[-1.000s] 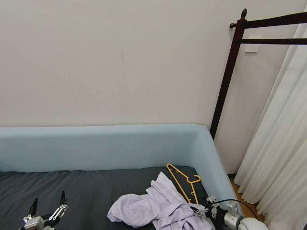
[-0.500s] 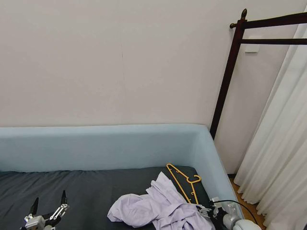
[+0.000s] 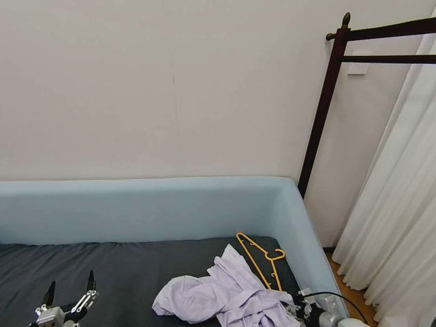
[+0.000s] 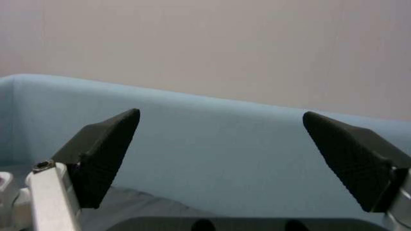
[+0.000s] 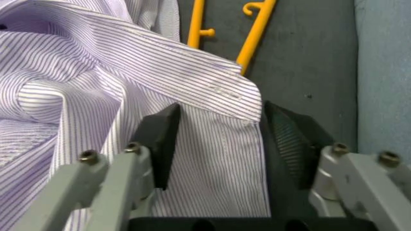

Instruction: Pick up the clothes from the sofa and hang them on the clothes hanger.

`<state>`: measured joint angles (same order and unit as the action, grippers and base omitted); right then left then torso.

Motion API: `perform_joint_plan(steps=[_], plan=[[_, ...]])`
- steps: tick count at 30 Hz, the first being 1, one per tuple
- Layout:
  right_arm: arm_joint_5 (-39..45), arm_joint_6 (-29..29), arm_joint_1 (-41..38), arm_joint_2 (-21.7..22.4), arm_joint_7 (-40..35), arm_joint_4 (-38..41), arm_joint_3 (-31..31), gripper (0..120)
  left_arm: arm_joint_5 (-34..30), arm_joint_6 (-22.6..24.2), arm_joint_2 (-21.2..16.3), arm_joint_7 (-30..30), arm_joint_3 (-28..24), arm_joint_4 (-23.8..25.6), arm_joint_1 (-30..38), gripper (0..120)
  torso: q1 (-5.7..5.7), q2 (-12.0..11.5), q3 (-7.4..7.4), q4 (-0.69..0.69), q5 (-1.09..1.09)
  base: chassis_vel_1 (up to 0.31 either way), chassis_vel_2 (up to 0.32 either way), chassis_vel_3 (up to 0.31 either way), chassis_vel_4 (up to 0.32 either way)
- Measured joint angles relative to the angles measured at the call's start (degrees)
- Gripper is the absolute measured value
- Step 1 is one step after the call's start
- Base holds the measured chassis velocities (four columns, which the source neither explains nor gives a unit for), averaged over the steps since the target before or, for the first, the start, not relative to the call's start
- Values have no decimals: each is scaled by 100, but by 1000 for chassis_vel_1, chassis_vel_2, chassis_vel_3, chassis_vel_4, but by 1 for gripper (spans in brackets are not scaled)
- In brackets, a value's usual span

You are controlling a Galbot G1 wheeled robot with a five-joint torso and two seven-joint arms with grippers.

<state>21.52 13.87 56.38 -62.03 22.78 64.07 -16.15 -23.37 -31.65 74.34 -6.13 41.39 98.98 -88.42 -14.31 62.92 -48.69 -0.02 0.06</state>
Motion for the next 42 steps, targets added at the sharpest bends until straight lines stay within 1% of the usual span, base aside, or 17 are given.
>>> perform_joint_plan(steps=[2,5,6,10,14,16,21,23,24,27,28,31,33,35,37,38,42], plan=[[0,-9,0,-1,10,-2,0,47,-1,-4,0,-1,1,-3,0,100,0,0,0,0,0,0,0,0,0],[-7,-42,2,1,36,-1,9,31,-6,-13,-1,-5,6,-11,-2,100,0,0,0,0,0,0,0,0,0],[-7,-42,2,1,36,-1,9,31,-6,-13,-1,-5,6,-11,-2,100,0,0,0,0,0,0,0,0,0],[-52,-147,26,36,112,24,19,12,-16,-16,-12,-22,13,-12,1,100,0,0,0,0,0,0,0,0,0],[-83,-274,52,72,173,62,31,0,-20,-18,-23,-34,20,-12,1,100,0,0,0,0,0,0,0,0,0],[-90,-350,62,86,179,78,40,0,-22,-19,-28,-37,23,-13,1,100,0,0,0,0,0,0,0,0,0],[-138,-903,104,183,131,339,58,0,-29,-25,-45,-49,31,-14,-2,100,0,0,0,0,0,0,0,0,0],[-203,-1318,126,264,-88,664,53,0,-31,-26,-53,-52,32,-15,2,100,0,0,0,0,0,0,0,0,0],[-203,-1318,126,264,-88,664,53,0,-31,-26,-53,-52,32,-15,2,100,0,0,0,0,0,0,0,0,0],[-465,-1885,130,435,-653,1356,23,0,-31,-30,-64,-54,-15,-15,12,100,0,0,0,0,0,0,0,0,0],[-465,-1885,130,435,-653,1356,23,0,-31,-30,-64,-54,-15,-15,12,100,0,0,0,0,0,0,0,0,0],[-504,-2001,103,648,-1336,2326,25,0,-26,-80,-65,-7,-178,2,52,100,0,0,0,1,-1,0,0,0,0],[-505,-2008,89,682,-1445,2504,26,0,-32,-118,-66,36,-220,6,69,100,0,0,0,1,-1,0,0,0,0],[-482,-2023,28,788,-1818,3070,46,0,-106,-261,-80,240,-333,11,131,100,0,0,0,0,-1,0,0,0,0],[-265,-2025,-93,911,-2133,3758,100,0,-456,-504,-137,755,-458,38,267,100,0,0,0,1,-2,0,0,0,0],[-265,-2025,-93,911,-2133,3758,100,0,-456,-504,-137,755,-458,38,267,100,0,0,0,1,-2,0,0,0,0],[136,-1982,-278,1074,-2256,4498,205,0,-1009,-692,-285,1481,-589,157,471,100,0,0,0,0,-1,0,0,0,0]])
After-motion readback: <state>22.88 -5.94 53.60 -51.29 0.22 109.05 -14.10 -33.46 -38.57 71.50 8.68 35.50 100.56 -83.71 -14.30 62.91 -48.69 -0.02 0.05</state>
